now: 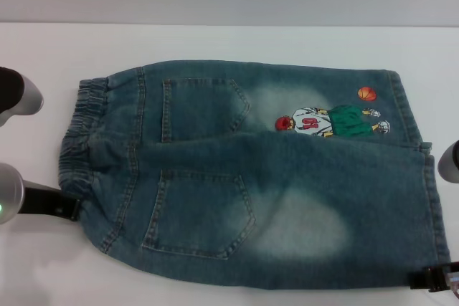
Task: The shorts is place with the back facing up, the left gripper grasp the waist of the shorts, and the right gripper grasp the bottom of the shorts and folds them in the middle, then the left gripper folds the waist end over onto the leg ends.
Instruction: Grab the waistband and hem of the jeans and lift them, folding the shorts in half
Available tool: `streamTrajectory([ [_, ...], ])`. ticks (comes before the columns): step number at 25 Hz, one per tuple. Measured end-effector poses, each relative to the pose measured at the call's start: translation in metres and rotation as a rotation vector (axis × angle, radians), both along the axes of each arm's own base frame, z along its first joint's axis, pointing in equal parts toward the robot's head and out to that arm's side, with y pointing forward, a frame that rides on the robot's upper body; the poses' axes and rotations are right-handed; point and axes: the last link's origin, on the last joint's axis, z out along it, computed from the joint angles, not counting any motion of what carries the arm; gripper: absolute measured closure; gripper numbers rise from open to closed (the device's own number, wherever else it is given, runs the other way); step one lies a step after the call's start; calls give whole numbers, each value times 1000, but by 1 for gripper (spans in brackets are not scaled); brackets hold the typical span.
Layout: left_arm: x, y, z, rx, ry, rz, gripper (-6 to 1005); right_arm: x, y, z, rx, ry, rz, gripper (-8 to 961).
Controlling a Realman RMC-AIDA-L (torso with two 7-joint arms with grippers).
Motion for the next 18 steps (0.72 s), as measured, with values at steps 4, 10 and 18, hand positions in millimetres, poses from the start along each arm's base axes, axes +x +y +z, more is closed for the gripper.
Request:
streamTrajectory([
  [4, 1, 0, 0, -2, 0, -4, 888, 0, 0, 0, 1, -4, 3, 270],
  [10, 2, 0, -1, -4, 0, -5, 893, 0, 2, 0, 8, -8, 11, 273],
  [18, 4, 0, 0, -4, -2, -9, 895, -1, 4, -2, 8, 1, 18, 276],
])
